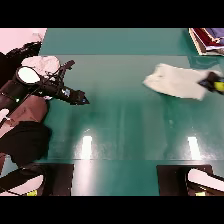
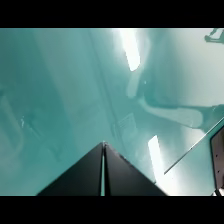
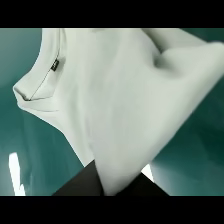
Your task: Fold the shirts.
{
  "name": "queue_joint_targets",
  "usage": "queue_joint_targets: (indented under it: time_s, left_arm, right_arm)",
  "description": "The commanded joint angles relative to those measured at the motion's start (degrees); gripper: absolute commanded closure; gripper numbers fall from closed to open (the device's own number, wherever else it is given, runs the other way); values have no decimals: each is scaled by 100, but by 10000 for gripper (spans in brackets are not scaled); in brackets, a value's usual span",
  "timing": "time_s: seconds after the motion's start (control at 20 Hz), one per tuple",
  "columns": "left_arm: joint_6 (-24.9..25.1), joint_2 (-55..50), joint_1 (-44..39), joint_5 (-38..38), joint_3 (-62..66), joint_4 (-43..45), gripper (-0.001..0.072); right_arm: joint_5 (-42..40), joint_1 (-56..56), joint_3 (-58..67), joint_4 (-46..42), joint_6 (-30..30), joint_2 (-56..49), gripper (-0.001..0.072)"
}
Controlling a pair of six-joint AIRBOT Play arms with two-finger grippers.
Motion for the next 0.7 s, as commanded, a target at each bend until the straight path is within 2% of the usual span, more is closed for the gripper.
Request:
queue_joint_targets:
  time_s: [0.0,0.2,0.4,0.45,0.5,0.55,0.6,0.65]
  left_arm:
    - [-17,2,-168,461,7,-372,685]
    - [-17,2,-181,573,7,-680,685]
    - [-15,2,-181,564,7,-680,685]
    - [-15,2,-181,562,7,-680,685]
    - [-13,2,-181,555,7,-678,685]
    - [-11,2,-181,522,7,-678,685]
    - [-7,2,-181,476,7,-669,685]
    - [24,2,-181,435,7,-669,685]
  right_arm:
    - [-448,-1768,-881,-68,9,695,697]
    - [-664,-2959,-1602,-72,7,957,698]
    - [-490,-3305,-1690,-92,7,957,696]
    - [-363,-3316,-1613,-243,4,957,652]
    - [-251,-3309,-1497,-573,0,955,383]
    - [-101,-3311,-1346,-1045,2,957,78]
    - [168,-3311,-1158,-1523,4,957,27]
    - [476,-3353,-944,-2011,9,957,27]
